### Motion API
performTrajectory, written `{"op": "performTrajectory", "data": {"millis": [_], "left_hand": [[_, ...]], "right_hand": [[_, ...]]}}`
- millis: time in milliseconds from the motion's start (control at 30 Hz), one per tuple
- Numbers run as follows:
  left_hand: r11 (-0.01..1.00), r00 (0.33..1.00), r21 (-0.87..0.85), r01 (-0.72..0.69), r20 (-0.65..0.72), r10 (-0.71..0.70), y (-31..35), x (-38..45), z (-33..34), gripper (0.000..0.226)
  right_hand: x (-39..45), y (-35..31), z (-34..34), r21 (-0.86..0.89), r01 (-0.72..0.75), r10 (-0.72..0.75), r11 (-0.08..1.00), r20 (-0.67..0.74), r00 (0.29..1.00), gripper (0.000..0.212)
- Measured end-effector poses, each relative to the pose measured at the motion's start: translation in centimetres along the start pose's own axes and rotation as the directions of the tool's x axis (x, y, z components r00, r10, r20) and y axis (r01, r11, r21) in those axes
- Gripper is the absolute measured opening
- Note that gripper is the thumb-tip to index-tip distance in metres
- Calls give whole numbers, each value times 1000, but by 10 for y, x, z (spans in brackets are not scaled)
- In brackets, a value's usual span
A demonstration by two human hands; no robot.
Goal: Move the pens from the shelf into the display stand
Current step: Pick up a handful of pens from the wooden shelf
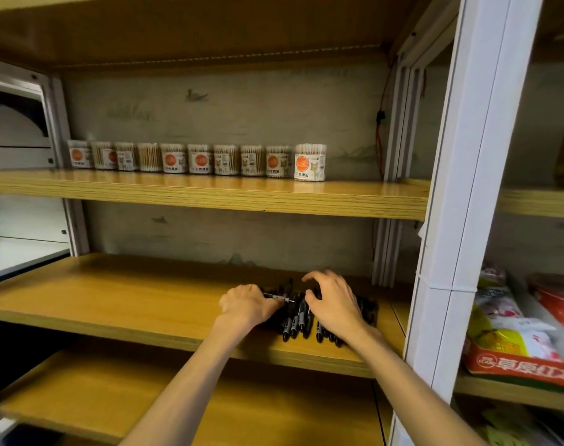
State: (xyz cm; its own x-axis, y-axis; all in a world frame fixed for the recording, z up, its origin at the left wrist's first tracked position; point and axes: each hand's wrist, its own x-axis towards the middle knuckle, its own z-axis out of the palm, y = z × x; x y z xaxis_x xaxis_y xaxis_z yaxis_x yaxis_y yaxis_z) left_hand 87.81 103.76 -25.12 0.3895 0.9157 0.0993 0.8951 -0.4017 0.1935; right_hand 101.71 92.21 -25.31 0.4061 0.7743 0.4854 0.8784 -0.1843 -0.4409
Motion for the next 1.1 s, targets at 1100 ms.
{"op": "performTrajectory", "data": {"millis": [1100], "left_hand": [[986, 985, -126, -107, 120, 122, -22, -1, -23, 34]], "right_hand": [[-6, -1, -4, -12, 17, -17, 1000, 31, 999, 24]]}}
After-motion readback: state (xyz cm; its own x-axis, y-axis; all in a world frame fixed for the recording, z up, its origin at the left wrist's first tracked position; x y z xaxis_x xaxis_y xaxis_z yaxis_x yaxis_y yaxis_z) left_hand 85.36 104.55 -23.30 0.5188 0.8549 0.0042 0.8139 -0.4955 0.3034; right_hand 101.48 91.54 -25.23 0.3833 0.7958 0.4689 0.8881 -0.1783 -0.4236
